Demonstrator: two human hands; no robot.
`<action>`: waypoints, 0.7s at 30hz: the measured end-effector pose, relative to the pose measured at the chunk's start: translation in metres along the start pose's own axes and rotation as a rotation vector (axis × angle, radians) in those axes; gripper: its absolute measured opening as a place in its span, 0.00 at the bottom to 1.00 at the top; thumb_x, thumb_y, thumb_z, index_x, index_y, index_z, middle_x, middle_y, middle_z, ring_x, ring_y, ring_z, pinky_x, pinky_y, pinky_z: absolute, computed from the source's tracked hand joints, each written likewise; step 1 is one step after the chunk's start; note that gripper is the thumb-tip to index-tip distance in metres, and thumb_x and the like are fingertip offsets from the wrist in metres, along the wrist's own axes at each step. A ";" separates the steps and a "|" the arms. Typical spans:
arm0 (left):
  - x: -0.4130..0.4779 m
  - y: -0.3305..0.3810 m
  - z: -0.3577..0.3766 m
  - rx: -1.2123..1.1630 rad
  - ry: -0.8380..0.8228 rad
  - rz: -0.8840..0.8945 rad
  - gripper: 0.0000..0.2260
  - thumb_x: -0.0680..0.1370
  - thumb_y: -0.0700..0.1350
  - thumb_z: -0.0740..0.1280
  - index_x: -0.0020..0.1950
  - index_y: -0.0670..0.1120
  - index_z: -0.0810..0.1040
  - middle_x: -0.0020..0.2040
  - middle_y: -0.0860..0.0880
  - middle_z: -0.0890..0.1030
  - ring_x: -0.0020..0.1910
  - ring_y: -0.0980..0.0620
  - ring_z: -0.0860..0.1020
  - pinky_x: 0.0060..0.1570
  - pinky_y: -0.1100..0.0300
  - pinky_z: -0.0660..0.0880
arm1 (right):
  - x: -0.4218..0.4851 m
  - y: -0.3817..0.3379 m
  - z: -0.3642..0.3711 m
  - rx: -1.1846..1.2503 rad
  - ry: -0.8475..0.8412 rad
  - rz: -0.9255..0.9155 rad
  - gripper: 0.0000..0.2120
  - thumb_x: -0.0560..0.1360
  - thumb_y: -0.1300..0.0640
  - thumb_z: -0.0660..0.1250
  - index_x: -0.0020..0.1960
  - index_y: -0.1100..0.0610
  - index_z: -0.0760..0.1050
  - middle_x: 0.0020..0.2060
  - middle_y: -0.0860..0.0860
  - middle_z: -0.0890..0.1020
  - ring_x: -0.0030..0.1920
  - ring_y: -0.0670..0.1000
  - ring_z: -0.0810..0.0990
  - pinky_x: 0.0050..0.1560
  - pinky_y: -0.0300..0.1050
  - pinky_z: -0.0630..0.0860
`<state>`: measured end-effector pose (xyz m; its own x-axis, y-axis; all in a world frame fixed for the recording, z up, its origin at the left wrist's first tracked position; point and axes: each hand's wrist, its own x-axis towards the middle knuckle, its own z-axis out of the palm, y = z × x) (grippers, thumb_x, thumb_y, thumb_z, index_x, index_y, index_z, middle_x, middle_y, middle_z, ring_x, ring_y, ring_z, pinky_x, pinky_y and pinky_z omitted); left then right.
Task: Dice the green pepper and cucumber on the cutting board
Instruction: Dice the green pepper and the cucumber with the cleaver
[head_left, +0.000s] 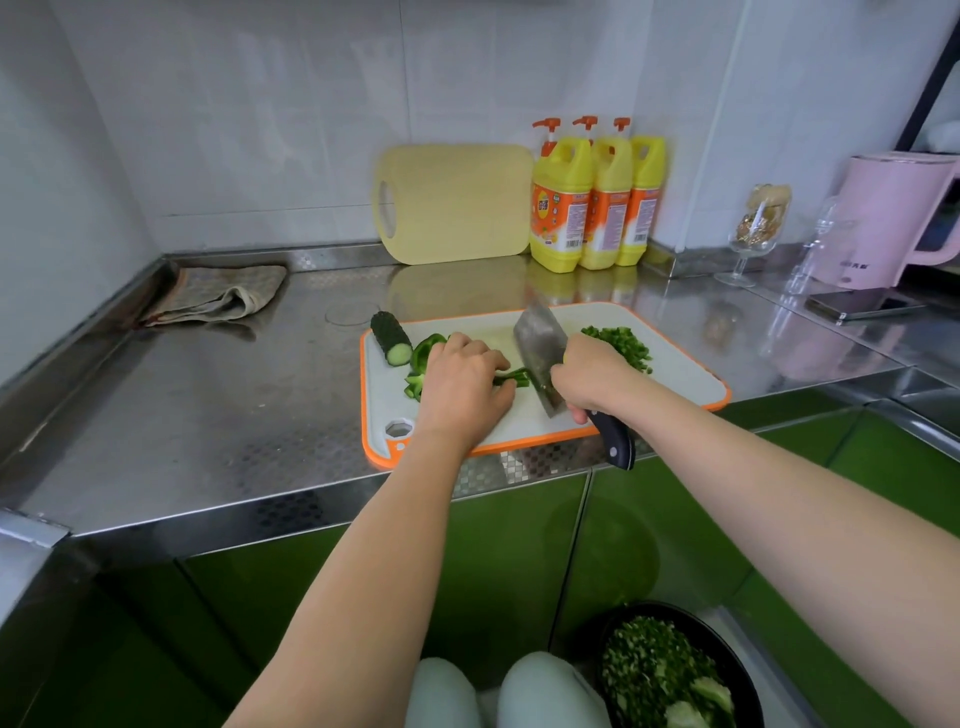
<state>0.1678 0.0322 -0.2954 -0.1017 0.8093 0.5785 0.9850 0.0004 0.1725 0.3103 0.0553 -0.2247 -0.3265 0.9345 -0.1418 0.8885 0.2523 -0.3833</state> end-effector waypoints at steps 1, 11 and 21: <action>0.000 0.000 0.000 0.004 -0.002 -0.008 0.12 0.74 0.52 0.67 0.53 0.48 0.83 0.49 0.50 0.82 0.54 0.46 0.72 0.52 0.53 0.64 | 0.002 0.002 0.001 0.016 0.010 0.007 0.08 0.73 0.68 0.66 0.52 0.68 0.75 0.36 0.60 0.82 0.44 0.60 0.82 0.52 0.50 0.79; 0.000 0.002 -0.001 0.064 -0.047 -0.028 0.12 0.74 0.51 0.64 0.48 0.49 0.85 0.44 0.49 0.83 0.51 0.46 0.72 0.50 0.53 0.65 | -0.004 0.004 -0.015 -0.064 0.005 -0.065 0.09 0.75 0.68 0.63 0.54 0.68 0.75 0.38 0.61 0.84 0.38 0.59 0.81 0.32 0.40 0.71; 0.001 0.001 0.001 0.090 -0.084 -0.001 0.13 0.78 0.52 0.62 0.54 0.52 0.84 0.49 0.49 0.81 0.53 0.45 0.71 0.50 0.53 0.64 | -0.014 -0.002 -0.018 -0.212 -0.122 -0.067 0.09 0.73 0.70 0.64 0.52 0.71 0.78 0.29 0.55 0.76 0.33 0.55 0.75 0.28 0.38 0.67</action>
<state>0.1685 0.0336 -0.2949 -0.0948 0.8557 0.5087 0.9938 0.0513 0.0988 0.3193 0.0466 -0.2054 -0.4125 0.8797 -0.2366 0.9069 0.3720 -0.1979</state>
